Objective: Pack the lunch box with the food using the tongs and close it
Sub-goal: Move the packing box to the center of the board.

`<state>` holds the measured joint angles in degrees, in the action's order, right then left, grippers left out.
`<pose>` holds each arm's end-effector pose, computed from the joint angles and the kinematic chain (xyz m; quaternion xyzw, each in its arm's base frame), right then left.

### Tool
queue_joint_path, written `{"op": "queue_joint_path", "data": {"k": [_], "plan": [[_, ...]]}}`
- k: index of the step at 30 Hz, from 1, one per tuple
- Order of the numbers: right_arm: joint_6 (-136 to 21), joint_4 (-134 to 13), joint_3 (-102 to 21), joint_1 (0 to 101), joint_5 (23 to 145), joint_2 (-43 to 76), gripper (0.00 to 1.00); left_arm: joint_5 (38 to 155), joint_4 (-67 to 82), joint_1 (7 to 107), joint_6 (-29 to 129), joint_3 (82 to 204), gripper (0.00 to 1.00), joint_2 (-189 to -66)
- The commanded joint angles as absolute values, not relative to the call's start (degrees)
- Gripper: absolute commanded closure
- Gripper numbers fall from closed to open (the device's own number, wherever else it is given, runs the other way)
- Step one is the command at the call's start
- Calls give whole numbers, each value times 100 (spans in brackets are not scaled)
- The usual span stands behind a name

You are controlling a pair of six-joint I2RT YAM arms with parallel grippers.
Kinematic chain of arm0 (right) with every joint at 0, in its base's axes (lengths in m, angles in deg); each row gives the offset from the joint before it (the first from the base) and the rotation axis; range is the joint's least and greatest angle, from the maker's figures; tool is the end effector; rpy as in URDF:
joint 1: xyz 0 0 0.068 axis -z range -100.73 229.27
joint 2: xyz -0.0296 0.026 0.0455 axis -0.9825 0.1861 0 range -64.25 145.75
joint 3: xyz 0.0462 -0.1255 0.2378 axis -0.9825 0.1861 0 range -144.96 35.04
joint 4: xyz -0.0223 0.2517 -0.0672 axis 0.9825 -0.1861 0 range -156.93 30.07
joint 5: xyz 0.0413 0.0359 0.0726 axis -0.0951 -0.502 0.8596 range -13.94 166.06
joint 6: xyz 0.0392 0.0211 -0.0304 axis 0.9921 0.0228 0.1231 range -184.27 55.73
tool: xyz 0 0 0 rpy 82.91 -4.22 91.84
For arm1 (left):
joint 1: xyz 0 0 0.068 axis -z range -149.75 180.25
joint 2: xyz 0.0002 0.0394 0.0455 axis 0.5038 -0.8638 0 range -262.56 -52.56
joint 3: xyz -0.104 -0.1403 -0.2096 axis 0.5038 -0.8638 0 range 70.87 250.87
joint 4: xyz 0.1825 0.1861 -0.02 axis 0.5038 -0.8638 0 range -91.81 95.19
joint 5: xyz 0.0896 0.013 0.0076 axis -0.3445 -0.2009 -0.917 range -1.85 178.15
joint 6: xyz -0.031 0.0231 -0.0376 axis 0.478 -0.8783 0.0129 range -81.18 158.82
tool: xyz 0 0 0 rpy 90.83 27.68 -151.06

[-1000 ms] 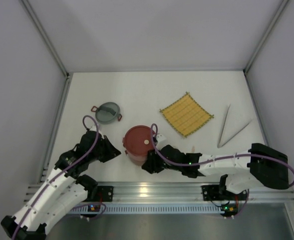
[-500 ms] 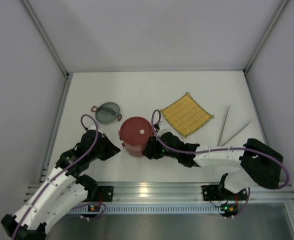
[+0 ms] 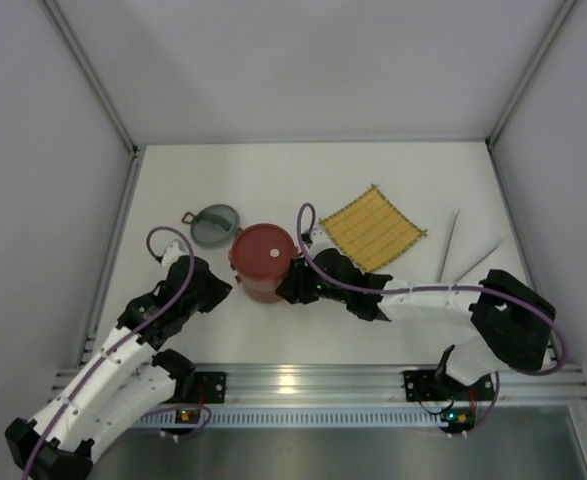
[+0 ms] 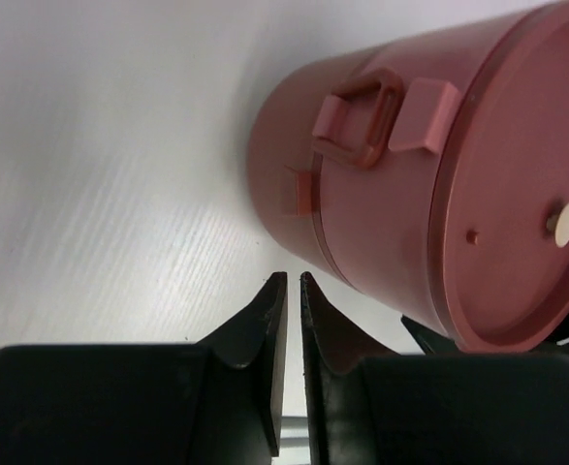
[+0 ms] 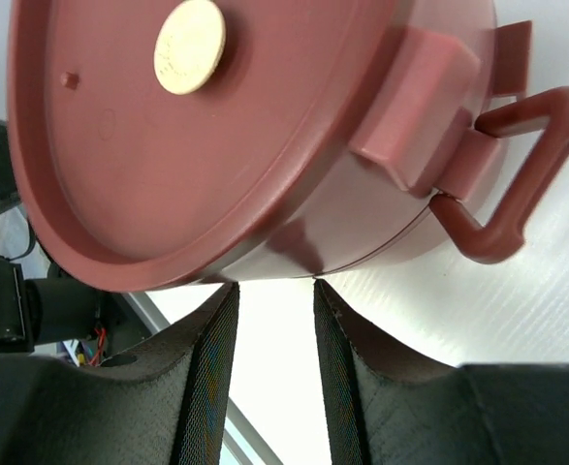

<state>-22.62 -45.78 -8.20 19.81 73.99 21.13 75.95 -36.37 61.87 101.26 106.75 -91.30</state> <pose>0.1624 0.2728 0.2053 -0.1235 0.8481 0.3879 0.3392 0.1227 -0.0666 0.2503 -0.2833 0.8728 -0.2150 0.3342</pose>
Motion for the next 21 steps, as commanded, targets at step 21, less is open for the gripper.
{"op": "queue_joint_path", "data": {"k": [21], "plan": [[-2507,-6740,-1549,2091,6261,668,62,5247,-2434,5987,10764,11472,47,-9975]]}}
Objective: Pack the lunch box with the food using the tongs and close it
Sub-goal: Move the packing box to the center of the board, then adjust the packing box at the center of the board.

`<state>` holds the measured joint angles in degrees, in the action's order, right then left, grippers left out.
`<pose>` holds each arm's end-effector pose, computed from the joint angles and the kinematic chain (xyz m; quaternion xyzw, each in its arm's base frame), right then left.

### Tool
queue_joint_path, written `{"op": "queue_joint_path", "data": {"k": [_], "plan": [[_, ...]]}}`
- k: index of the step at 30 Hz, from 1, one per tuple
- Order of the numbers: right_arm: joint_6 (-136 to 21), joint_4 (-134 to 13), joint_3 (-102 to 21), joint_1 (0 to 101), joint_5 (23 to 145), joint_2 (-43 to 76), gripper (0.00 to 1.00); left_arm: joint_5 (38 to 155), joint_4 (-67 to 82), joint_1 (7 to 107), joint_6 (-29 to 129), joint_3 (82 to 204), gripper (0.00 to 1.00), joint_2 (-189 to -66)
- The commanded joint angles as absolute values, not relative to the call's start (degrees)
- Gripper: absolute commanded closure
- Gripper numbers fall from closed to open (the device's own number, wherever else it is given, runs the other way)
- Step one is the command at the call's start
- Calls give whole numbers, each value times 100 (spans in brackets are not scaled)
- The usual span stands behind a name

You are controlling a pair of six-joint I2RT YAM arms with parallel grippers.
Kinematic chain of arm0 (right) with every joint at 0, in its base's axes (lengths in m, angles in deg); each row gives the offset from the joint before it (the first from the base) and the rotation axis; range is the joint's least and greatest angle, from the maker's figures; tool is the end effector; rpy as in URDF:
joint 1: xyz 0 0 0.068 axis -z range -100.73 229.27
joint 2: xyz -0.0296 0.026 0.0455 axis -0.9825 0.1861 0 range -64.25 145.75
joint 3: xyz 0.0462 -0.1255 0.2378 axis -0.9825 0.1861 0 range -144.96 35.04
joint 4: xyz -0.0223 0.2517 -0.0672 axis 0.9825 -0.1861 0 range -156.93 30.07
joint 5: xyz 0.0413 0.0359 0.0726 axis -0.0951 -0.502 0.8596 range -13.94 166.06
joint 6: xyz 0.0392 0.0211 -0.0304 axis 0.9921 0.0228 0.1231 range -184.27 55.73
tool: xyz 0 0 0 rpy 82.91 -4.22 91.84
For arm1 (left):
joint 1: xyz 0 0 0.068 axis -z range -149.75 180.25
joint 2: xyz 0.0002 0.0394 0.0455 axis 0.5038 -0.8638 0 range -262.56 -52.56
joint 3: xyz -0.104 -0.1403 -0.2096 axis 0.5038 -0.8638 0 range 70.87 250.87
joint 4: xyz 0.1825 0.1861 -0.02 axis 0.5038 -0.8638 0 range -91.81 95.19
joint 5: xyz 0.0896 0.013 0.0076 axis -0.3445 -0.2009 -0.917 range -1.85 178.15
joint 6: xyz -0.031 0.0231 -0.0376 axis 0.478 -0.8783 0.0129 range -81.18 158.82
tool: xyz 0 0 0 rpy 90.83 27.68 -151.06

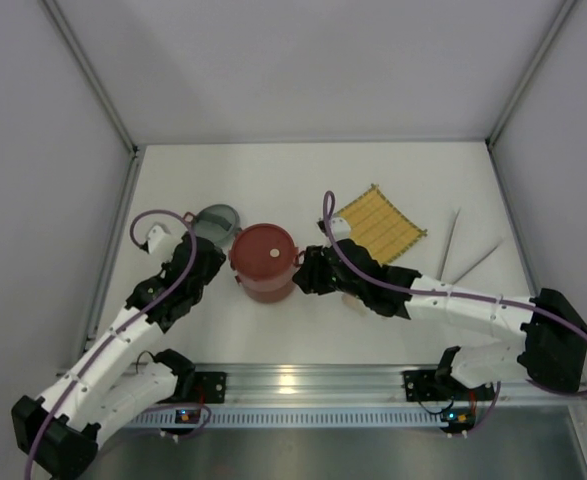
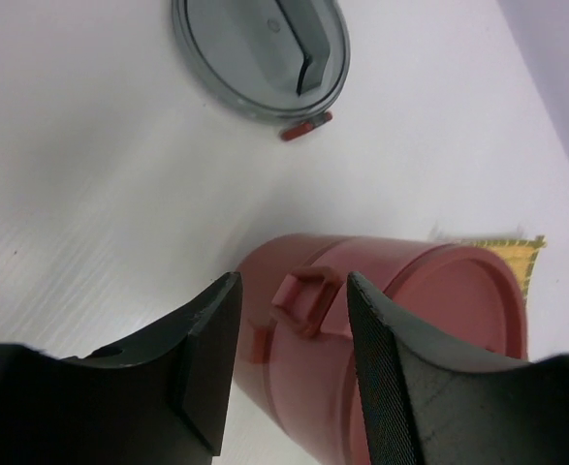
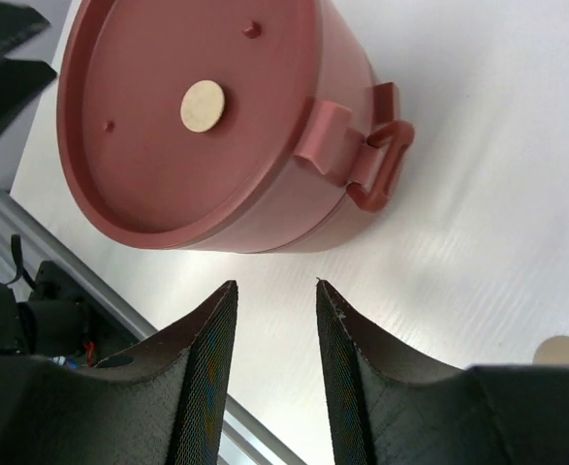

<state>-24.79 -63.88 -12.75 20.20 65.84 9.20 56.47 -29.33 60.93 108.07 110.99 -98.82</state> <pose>0.1527 0.2425 0.2607 -0.1023 0.8559 0.3295 0.3852 0.1528 -0.0688 0.2697 -0.3963 0.7876 -0.1478 0.4482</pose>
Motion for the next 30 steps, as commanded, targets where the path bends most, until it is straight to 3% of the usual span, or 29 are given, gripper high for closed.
{"op": "queue_joint_path", "data": {"k": [1,13,30], "plan": [[-2516,-6784,-1567,2091,6200,659,62,5230,-2391,5961,10738,11499,47,-9993],[-2437,-6820,-1567,2267,5813,905,62,5941,-1705,5337,10307,11561,41,-10722],[-2665,-7276,-2446,2337,5927,1529,62,7294,-1379,5073,9841,11613,51,-11118]]}}
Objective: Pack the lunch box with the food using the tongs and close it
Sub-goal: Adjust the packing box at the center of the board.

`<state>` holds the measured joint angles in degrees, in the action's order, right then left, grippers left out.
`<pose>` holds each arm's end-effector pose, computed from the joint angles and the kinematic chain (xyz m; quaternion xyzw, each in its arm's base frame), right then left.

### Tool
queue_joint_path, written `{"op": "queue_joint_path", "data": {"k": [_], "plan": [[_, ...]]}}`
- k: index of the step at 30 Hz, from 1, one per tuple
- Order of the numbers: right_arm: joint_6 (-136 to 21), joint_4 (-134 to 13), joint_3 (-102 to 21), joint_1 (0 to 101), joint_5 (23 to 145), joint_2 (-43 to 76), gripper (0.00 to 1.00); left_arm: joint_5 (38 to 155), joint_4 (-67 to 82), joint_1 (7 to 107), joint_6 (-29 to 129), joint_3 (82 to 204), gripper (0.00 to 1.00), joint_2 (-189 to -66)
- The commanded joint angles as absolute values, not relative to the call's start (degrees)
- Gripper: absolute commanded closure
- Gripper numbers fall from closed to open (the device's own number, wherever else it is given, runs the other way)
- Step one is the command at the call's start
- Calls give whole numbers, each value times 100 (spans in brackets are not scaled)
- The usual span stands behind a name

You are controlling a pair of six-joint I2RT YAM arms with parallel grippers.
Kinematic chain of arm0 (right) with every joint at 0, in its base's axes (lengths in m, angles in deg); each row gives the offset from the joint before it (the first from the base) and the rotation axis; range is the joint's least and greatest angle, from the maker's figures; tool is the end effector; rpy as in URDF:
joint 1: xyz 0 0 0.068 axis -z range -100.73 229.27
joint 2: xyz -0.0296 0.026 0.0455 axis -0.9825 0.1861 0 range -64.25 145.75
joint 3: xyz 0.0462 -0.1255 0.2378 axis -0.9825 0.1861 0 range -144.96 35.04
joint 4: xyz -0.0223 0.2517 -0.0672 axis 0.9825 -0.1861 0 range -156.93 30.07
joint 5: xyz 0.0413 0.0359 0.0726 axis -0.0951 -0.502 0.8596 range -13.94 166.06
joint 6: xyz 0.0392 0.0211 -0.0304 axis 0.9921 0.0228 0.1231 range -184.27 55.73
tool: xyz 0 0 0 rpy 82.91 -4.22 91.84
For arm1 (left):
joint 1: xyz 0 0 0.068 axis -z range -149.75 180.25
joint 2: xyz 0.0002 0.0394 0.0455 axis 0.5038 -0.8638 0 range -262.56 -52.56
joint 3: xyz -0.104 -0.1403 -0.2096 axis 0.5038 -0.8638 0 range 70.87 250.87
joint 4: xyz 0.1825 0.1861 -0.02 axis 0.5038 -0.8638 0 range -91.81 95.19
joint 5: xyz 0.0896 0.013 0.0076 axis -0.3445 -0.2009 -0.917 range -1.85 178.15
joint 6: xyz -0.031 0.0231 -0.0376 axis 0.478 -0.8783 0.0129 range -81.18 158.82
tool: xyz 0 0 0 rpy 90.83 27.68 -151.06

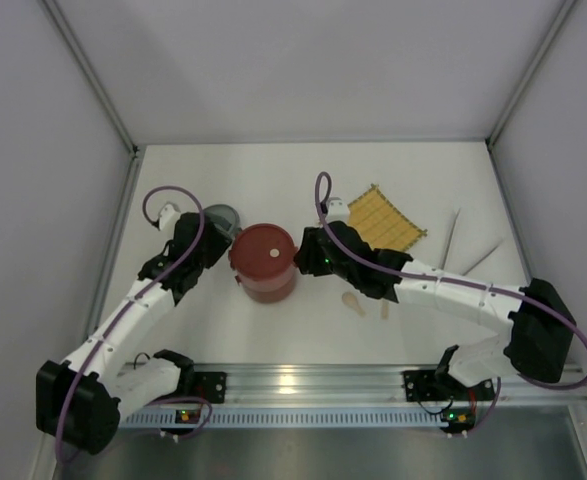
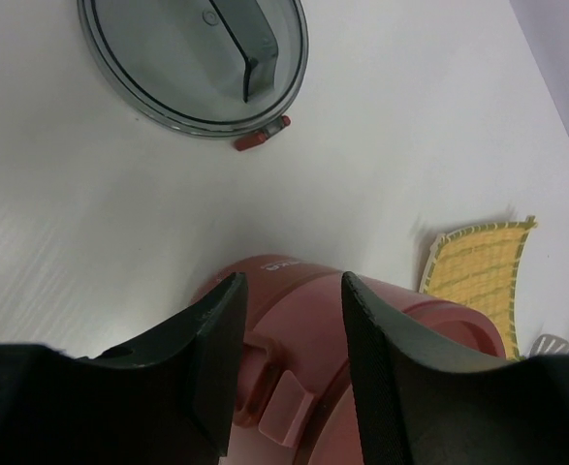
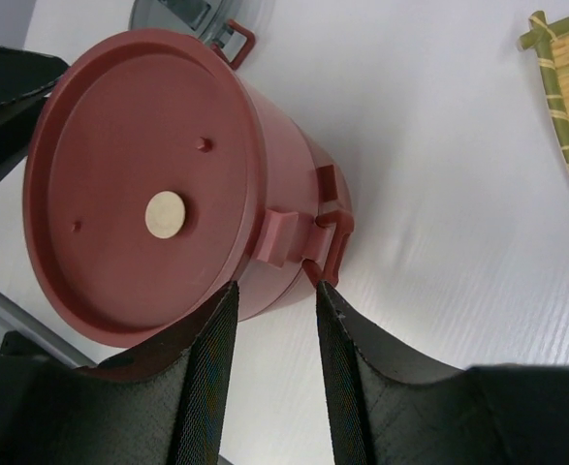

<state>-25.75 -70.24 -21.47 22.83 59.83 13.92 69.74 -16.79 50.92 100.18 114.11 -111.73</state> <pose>0.1783 0.2508 0.2800 -0.0672 0.8658 0.2705 0.4156 0.2114 -0.0677 0.2644 -0.3742 0.8072 -0.1759 0.4213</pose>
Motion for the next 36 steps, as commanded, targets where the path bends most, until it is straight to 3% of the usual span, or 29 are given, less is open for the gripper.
{"op": "queue_joint_path", "data": {"k": [1,28,36], "plan": [[-2657,-7285,-2489,2337,5936,1599,62,7356,-1405,5073,9832,11587,51,-11083],[-2780,-7611,-3272,2372,5620,2285,62,8542,-2091,5064,9147,11367,65,-10573],[-2762,-7611,-3316,2399,5602,2355,61,8236,-2372,5073,9111,11279,67,-10389]]}}
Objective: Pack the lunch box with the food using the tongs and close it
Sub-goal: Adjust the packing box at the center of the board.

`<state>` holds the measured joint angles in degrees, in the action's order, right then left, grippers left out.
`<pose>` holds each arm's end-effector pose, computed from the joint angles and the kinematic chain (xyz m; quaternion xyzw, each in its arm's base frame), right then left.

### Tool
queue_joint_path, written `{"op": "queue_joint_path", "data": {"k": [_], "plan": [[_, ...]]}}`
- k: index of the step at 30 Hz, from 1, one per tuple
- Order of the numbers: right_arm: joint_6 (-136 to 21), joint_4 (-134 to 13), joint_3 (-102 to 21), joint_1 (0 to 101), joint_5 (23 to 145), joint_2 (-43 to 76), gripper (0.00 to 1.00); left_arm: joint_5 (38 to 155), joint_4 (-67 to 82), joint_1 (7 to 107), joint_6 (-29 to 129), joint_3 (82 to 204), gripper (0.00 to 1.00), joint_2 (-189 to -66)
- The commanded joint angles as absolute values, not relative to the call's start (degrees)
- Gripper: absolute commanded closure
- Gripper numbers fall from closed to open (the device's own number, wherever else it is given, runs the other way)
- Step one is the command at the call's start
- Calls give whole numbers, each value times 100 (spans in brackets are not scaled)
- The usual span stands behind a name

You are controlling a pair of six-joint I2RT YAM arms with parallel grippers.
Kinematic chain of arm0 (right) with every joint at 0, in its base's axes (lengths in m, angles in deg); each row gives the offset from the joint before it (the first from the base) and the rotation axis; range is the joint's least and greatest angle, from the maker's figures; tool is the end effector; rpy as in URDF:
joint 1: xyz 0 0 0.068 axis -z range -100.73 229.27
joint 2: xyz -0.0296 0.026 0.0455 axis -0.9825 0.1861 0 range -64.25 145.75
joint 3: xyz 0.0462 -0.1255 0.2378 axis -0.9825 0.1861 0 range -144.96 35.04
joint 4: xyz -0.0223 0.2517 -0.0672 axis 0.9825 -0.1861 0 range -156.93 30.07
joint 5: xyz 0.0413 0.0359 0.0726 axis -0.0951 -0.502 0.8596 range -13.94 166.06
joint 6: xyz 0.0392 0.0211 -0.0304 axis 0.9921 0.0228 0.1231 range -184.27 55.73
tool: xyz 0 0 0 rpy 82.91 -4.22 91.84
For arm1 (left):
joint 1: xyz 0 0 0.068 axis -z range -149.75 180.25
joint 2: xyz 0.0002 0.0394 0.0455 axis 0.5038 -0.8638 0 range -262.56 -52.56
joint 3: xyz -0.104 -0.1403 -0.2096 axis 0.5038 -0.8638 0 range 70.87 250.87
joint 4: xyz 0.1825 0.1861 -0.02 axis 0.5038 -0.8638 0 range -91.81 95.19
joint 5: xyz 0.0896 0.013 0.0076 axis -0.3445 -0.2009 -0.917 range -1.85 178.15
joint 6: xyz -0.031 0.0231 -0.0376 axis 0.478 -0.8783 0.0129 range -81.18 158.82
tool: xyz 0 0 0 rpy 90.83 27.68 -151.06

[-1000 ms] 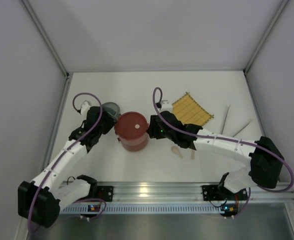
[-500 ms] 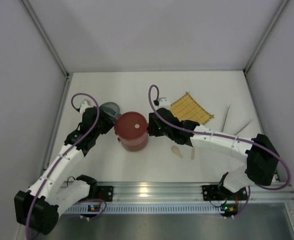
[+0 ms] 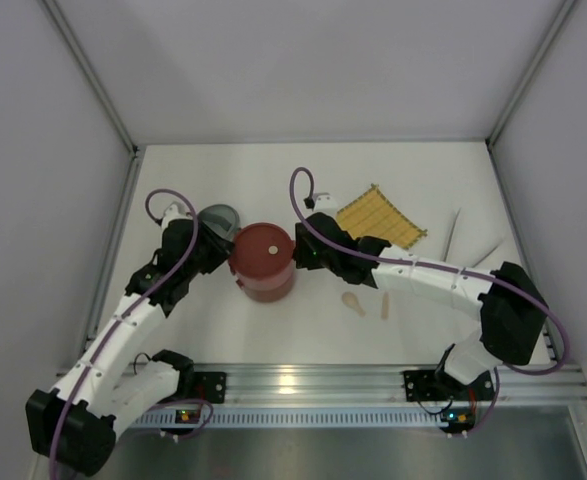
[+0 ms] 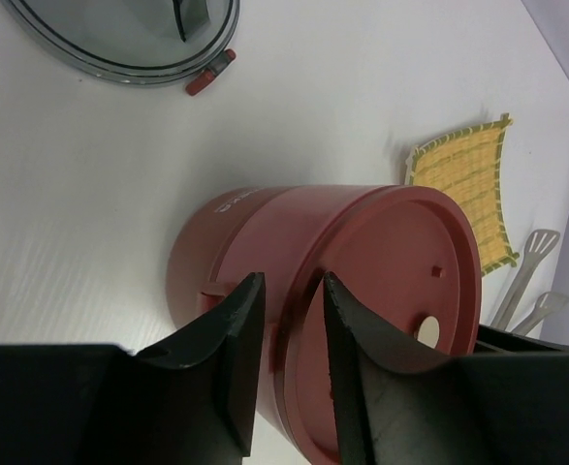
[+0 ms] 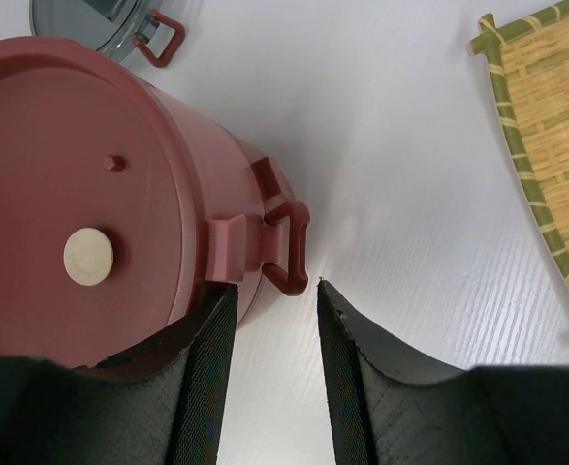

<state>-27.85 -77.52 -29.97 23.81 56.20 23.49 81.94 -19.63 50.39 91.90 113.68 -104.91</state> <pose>0.2032 0.2739 0.2684 -0.0764 0.8935 0.1886 0.4003 0.1896 -0.0653 0.2793 -0.2746 0.8397 -0.2394 0.4026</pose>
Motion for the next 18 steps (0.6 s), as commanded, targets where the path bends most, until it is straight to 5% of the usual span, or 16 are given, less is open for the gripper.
{"op": "queue_joint_path", "data": {"k": [1,7,18], "plan": [[-2762,-7602,-3299,2399,5593,2355,61,8140,-2416,5073,9138,11279,63,-10362],[-2771,-7575,-3255,2399,5611,2355,61,7778,-2338,5064,9305,11156,46,-10441],[-2815,-7540,-3202,2425,5602,2338,61,7550,-1592,5064,9481,10770,48,-9696]]}}
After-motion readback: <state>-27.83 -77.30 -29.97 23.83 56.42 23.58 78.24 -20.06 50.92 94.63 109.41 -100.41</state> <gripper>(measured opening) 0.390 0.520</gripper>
